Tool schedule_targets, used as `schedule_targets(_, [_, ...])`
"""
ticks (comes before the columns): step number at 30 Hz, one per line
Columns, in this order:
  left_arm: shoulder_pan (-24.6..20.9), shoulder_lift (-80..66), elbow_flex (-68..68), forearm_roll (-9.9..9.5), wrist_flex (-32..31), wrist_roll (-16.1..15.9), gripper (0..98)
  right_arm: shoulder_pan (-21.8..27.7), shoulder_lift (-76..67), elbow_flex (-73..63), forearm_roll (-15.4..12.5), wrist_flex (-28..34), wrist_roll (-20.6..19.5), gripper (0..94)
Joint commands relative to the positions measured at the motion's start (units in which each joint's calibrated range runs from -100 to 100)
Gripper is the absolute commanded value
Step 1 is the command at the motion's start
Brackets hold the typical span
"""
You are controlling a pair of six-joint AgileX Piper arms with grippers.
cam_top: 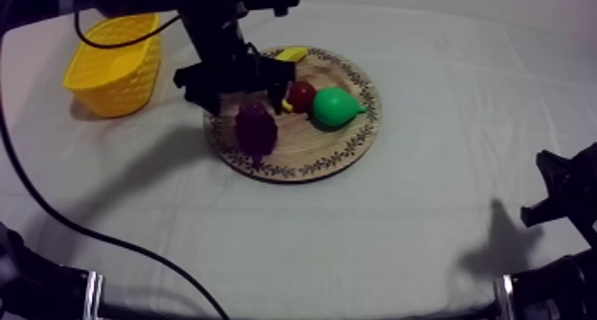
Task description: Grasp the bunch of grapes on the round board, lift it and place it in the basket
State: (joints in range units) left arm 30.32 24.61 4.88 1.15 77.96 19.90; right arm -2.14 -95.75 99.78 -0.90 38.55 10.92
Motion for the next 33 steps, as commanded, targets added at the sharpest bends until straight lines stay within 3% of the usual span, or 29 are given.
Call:
schedule_targets(1, [-0.1, 2.7, -1.1, 0.07, -0.1, 0.0, 88.7, 0.0, 0.0, 0.0, 0.0, 0.0, 0.0, 0.3])
schedule_targets(25, [-2.0, 17.6, -9.7, 1.24, -0.5, -1.7, 87.1, 0.0, 0.0, 0.0, 0.0, 0.0, 0.0, 0.3])
schedule_targets(29, [-2.0, 19.3, -11.7, 1.26, 0.8, -1.7, 83.4, 0.0, 0.0, 0.0, 0.0, 0.0, 0.0, 0.3])
schedule_targets(33, [-2.0, 20.2, -12.5, 1.28, 1.6, -1.5, 72.3, 0.0, 0.0, 0.0, 0.0, 0.0, 0.0, 0.3])
